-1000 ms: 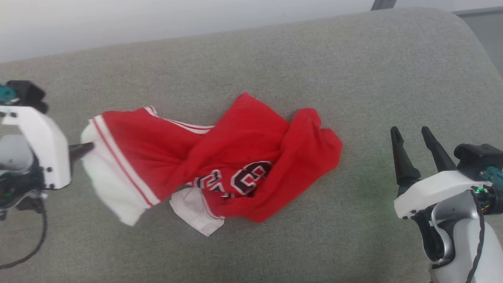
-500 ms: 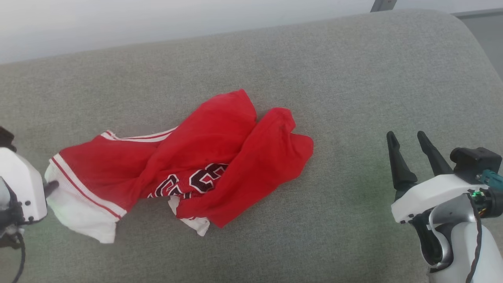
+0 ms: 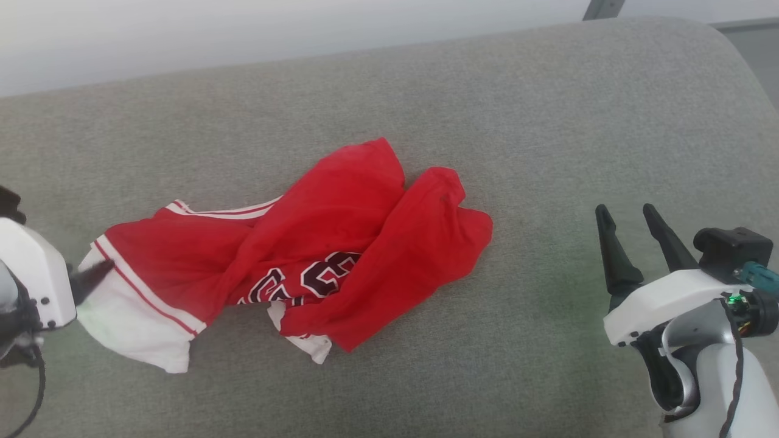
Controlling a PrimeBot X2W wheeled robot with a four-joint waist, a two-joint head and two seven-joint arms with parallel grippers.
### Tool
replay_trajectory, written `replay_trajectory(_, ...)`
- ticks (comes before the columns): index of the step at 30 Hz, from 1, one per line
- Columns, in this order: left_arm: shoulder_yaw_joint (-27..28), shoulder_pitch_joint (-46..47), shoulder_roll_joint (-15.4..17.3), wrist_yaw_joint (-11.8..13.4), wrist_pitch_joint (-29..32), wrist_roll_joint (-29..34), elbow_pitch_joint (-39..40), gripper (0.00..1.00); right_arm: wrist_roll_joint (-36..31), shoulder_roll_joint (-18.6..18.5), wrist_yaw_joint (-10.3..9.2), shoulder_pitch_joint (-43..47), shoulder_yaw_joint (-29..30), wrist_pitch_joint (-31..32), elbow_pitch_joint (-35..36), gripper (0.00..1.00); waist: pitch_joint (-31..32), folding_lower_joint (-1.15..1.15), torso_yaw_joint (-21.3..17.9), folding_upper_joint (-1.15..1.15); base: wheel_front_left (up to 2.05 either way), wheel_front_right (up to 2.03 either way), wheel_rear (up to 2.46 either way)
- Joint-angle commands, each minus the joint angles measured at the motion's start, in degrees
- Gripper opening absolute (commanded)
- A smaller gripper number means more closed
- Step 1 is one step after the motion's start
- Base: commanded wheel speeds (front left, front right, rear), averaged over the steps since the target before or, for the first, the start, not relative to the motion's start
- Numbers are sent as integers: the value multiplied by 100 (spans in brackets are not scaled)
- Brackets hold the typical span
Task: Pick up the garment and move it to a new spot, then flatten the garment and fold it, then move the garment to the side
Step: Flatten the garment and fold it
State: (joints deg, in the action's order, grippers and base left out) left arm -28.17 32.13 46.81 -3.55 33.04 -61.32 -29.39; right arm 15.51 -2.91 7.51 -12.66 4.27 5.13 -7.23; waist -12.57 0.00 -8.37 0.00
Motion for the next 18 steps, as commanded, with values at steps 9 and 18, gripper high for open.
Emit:
replay_trajectory(9,253,-158,-12,19,-985,185,450,100,15,3,-4,-8,-165,215,-8,100,128,0,293,0,0,0,0)
replay_trajectory(18,486,-701,-34,89,-2378,519,862,100,87,3,-4,-32,-527,757,-147,100,181,0,688,0,0,0,0)
